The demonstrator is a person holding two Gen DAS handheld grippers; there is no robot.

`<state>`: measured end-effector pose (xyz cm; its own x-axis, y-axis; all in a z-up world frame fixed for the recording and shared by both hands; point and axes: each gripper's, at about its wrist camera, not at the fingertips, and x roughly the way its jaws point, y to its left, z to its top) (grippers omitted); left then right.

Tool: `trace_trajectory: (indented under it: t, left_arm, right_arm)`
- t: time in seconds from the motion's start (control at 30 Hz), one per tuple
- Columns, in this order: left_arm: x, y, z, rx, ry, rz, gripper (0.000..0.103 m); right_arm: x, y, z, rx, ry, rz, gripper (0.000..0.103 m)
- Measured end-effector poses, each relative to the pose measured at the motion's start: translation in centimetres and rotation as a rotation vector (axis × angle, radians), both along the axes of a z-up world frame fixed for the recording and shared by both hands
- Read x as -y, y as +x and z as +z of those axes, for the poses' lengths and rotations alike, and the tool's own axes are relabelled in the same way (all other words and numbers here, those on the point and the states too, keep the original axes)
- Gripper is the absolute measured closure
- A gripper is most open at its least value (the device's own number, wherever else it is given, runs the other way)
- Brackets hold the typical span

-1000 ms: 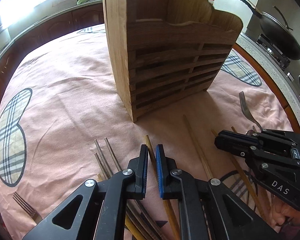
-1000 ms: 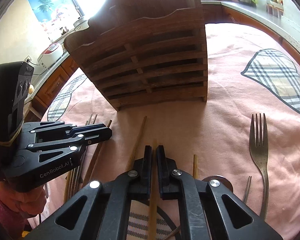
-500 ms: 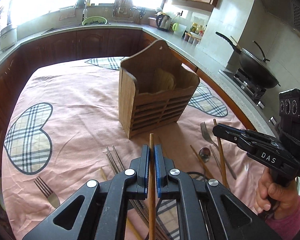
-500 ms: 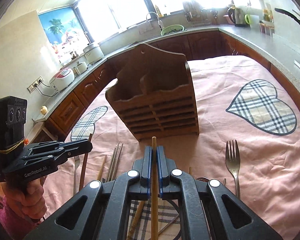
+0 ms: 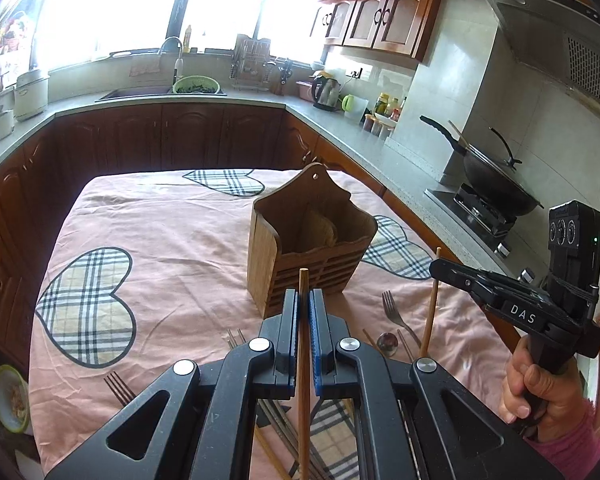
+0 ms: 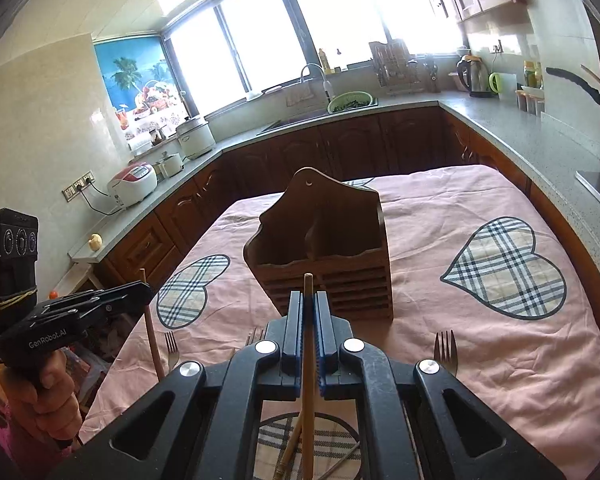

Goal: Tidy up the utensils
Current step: 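Lift the chopsticks with both grippers and carry them over the wooden holder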

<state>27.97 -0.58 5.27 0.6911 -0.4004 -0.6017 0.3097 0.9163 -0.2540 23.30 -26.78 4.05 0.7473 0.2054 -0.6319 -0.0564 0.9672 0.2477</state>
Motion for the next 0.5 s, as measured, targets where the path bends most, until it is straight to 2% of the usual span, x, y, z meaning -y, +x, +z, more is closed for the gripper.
trace_trajectory:
  t: [0.5]
  left_arm:
    - [-1.8, -1.2, 2.3, 0.08, -0.081, 0.036, 0.1]
  right_arm:
    - [0.5, -0.5, 2.6, 0.078, -0.004, -0.02, 0.098]
